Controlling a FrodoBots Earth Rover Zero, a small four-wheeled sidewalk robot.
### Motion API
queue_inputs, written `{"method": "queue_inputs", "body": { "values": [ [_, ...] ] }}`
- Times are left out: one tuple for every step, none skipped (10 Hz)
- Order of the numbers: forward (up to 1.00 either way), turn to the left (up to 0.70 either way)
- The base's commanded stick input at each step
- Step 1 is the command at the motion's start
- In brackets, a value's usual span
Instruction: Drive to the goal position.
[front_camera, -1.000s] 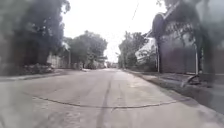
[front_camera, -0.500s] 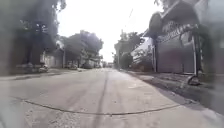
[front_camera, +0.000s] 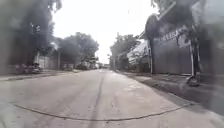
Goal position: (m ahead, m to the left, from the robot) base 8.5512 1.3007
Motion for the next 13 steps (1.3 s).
{"method": "queue_inputs", "body": {
  "values": [
    [0.5, 0.0],
    [0.5, 0.0],
    [0.5, 0.0],
    [0.5, 0.0],
    [0.5, 0.0],
    [0.5, 0.0],
    [0.5, 0.0],
    [0.5, 0.0],
    [0.5, 0.0],
    [0.5, 0.0],
    [0.5, 0.0],
    [0.5, 0.0],
    [0.5, 0.0]
  ]
}}
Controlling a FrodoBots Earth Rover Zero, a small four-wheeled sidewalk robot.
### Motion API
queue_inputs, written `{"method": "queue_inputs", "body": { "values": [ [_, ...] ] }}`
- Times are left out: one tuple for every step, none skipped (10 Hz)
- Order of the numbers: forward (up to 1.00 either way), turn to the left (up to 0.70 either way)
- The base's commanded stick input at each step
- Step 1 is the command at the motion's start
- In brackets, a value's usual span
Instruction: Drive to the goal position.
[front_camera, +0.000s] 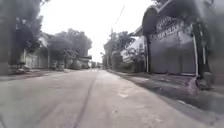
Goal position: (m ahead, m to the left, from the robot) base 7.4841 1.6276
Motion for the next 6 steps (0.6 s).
{"method": "queue_inputs", "body": {
  "values": [
    [0.5, 0.0],
    [0.5, 0.0],
    [0.5, 0.0],
    [0.5, 0.0],
    [0.5, 0.0],
    [0.5, 0.0]
  ]
}}
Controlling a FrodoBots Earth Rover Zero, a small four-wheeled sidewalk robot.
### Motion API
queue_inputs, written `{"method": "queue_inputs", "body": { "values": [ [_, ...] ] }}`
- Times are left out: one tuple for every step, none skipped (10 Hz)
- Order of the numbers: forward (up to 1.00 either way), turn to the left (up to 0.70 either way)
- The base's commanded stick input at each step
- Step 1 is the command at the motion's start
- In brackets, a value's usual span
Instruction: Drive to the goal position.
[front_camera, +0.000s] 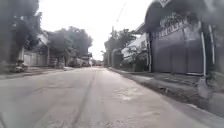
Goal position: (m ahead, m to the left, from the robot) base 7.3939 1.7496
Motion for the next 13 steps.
{"method": "queue_inputs", "body": {
  "values": [
    [0.5, 0.0],
    [0.5, -0.44],
    [0.5, -0.5],
    [0.5, -0.5],
    [0.5, -0.5],
    [0.5, -0.5],
    [0.5, -0.4],
    [0.5, -0.28],
    [0.5, -0.16],
    [0.5, -0.04],
    [0.5, 0.0],
    [0.5, 0.0],
    [0.5, 0.0]
  ]
}}
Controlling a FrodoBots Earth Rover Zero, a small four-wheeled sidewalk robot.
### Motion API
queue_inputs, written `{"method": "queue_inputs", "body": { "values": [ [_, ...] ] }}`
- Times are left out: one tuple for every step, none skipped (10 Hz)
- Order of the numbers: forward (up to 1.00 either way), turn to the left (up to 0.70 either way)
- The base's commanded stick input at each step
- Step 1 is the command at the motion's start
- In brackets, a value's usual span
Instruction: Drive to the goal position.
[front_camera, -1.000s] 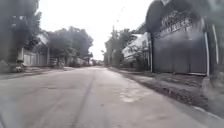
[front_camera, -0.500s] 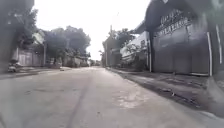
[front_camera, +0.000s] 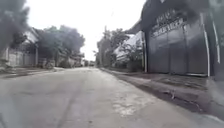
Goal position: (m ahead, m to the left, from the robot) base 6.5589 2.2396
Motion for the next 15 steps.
{"method": "queue_inputs", "body": {
  "values": [
    [0.5, 0.0],
    [0.5, 0.0],
    [0.5, 0.0],
    [0.5, 0.0],
    [0.5, 0.0],
    [0.5, 0.0],
    [0.5, 0.0],
    [0.5, 0.0],
    [0.5, 0.0],
    [0.5, 0.0],
    [0.5, 0.0],
    [0.5, 0.0],
    [0.5, 0.0],
    [0.5, 0.0],
    [0.5, 0.0]
  ]
}}
